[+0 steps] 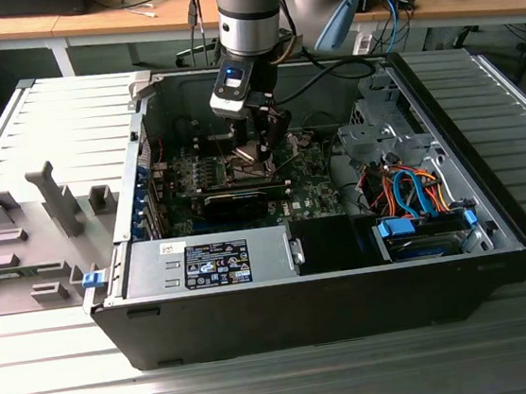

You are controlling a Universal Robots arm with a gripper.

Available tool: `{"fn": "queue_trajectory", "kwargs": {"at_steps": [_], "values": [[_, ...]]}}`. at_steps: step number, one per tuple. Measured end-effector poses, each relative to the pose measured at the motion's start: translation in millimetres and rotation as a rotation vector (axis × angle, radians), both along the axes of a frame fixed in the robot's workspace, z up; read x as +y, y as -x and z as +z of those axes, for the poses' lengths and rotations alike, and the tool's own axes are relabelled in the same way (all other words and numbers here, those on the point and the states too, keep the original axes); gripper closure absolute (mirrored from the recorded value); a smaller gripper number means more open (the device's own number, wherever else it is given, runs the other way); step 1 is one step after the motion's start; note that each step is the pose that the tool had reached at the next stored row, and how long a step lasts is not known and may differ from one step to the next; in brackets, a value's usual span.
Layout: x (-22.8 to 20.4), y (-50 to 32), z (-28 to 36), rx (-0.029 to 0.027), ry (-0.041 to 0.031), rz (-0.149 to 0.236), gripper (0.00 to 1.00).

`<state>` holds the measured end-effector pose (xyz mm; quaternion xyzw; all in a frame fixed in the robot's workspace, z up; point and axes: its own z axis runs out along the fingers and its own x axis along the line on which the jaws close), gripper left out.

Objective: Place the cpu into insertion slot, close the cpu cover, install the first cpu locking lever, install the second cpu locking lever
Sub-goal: 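Place the cpu into insertion slot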

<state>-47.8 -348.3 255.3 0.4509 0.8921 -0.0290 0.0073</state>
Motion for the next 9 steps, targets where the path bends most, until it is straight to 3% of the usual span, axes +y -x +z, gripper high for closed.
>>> {"fn": "queue_trajectory", "kwargs": {"at_steps": [9], "values": [[0.0,0.0,0.0,0.0,0.0,-0.006,0.45]]}}
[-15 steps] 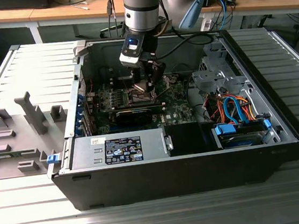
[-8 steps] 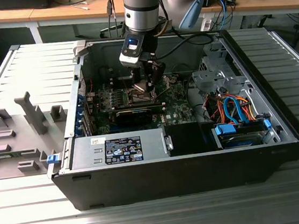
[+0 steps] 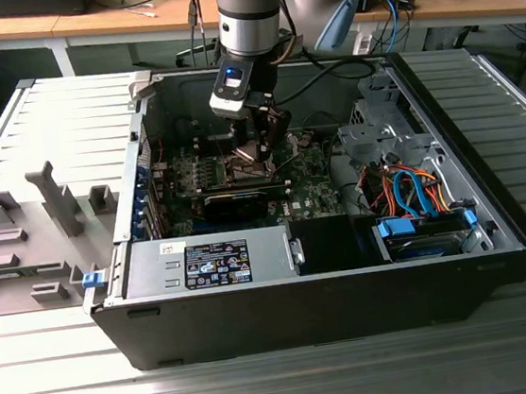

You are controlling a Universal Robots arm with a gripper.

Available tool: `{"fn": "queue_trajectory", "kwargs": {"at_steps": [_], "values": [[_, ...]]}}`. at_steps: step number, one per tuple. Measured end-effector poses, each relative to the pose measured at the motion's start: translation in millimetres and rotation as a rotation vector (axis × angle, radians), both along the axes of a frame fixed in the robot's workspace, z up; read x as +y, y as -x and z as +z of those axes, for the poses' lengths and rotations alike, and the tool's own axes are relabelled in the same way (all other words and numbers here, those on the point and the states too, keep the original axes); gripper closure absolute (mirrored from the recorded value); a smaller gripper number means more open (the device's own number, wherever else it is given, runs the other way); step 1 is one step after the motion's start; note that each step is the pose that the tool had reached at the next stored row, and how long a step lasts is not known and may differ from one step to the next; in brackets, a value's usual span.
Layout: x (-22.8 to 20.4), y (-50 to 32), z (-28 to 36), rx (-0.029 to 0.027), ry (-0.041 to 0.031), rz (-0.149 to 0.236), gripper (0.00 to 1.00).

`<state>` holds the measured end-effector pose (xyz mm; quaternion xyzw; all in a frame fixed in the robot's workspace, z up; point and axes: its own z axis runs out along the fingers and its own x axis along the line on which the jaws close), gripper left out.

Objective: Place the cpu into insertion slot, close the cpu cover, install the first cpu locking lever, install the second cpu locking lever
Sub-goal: 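Place the cpu into insertion slot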

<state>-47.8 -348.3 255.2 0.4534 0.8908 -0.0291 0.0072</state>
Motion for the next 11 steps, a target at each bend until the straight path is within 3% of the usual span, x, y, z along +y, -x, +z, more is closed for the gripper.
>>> {"fn": "queue_trajectory", "kwargs": {"at_steps": [11], "values": [[0.0,0.0,0.0,0.0,0.0,-0.017,0.45]]}}
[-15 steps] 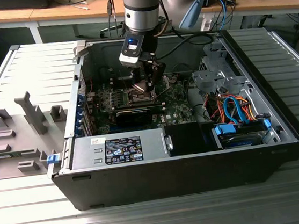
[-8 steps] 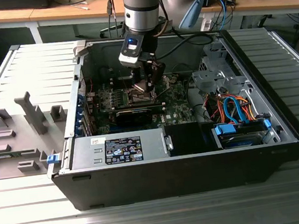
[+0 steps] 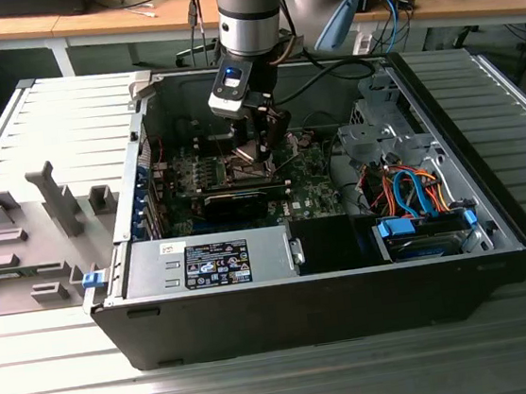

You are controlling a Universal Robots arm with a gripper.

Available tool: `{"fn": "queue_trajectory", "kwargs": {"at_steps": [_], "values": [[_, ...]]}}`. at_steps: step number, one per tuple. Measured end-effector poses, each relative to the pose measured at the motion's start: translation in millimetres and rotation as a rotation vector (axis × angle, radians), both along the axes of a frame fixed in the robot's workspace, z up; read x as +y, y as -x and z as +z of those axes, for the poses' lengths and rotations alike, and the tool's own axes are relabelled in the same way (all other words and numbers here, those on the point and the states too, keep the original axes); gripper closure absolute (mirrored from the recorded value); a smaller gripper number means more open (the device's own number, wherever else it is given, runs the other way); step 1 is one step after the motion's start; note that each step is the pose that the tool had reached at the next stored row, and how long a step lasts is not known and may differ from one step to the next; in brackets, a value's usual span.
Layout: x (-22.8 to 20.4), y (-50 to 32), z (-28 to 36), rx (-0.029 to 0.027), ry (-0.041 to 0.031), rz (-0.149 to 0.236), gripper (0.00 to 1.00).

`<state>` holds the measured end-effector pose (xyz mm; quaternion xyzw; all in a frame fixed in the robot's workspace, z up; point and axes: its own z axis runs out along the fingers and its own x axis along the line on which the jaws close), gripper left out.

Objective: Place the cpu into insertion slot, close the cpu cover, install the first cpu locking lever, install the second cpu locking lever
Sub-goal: 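Place the cpu into insertion slot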

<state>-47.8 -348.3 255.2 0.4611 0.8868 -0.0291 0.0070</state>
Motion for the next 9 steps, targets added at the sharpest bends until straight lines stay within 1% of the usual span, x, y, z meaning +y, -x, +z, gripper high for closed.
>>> {"fn": "queue_trajectory", "kwargs": {"at_steps": [9], "values": [[0.0,0.0,0.0,0.0,0.0001,-0.005,0.45]]}}
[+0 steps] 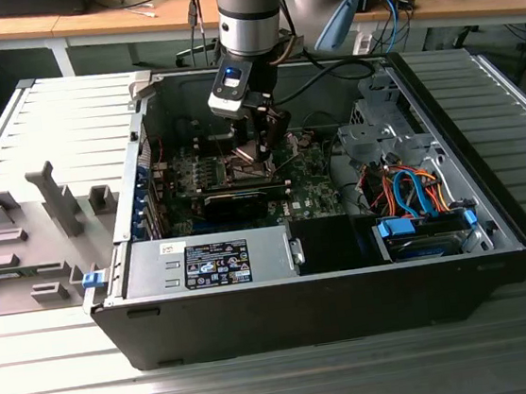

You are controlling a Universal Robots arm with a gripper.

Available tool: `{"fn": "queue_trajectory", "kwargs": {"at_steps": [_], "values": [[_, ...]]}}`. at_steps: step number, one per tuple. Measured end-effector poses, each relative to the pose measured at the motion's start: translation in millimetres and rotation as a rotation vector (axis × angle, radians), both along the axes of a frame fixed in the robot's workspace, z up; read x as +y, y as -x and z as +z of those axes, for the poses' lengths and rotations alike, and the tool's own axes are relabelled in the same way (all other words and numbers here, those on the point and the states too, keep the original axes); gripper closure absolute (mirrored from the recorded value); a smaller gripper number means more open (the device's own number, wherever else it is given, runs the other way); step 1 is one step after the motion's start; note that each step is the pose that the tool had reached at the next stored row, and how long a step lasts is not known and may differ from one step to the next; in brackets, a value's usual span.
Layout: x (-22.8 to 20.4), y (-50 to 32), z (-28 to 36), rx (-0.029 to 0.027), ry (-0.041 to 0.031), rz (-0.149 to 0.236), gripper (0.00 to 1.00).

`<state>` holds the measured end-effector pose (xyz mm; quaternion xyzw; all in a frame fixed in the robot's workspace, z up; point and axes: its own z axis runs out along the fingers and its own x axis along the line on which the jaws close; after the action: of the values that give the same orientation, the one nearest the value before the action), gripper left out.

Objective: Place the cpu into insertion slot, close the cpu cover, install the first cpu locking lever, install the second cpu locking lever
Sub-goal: 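Place the cpu into insertion slot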

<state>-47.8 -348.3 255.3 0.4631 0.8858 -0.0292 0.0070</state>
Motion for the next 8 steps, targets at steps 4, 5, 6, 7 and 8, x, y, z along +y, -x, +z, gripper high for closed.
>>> {"fn": "queue_trajectory", "kwargs": {"at_steps": [4,5,6,7,8], "values": [[0.0,0.0,0.0,0.0,0.0,-0.002,0.45],[0.0,0.0,0.0,0.0,-0.0001,-0.003,0.45],[0.0,0.0,0.0,0.0,0.0,-0.003,0.45],[0.0,0.0,0.0,0.0,0.0,-0.004,0.45],[0.0,0.0,0.0,0.0,-0.0001,-0.004,0.45]]}}
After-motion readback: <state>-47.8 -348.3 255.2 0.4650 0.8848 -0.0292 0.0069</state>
